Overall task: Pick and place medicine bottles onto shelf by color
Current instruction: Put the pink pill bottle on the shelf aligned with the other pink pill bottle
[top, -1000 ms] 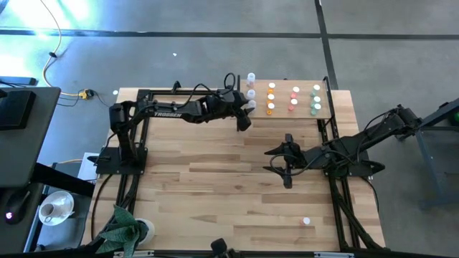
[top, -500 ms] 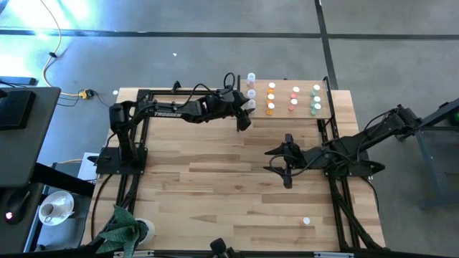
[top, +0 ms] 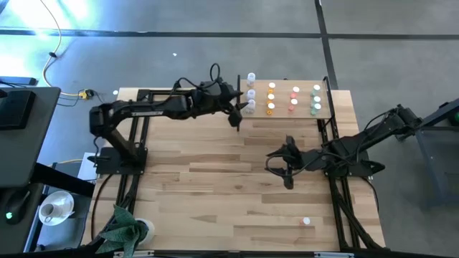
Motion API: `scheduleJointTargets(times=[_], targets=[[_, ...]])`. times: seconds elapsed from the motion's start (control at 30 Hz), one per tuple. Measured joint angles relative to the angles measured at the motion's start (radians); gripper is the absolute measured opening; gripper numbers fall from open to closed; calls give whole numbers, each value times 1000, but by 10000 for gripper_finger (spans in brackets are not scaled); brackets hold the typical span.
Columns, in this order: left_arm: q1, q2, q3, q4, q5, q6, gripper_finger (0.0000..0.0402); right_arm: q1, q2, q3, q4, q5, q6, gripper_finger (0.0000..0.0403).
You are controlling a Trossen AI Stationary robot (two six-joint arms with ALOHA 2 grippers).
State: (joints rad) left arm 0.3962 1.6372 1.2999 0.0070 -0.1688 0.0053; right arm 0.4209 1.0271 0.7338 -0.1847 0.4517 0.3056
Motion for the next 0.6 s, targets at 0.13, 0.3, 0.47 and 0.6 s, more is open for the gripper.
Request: scheduleJointTargets(times=[0.13,0.3,0.47,0.6], targets=[[-48,-66,0,-141,-1,32,211,30,0,0,-46,-6,51,236],[-123,-103,-72,-137,-4,12,211,91,-2,0,-80,-11,112,236],[-192,-100,-225,-4,-5,-17,211,160,-2,0,-149,-16,204,236],[-238,-100,-352,192,-7,-53,211,207,-2,28,-247,-19,301,236]])
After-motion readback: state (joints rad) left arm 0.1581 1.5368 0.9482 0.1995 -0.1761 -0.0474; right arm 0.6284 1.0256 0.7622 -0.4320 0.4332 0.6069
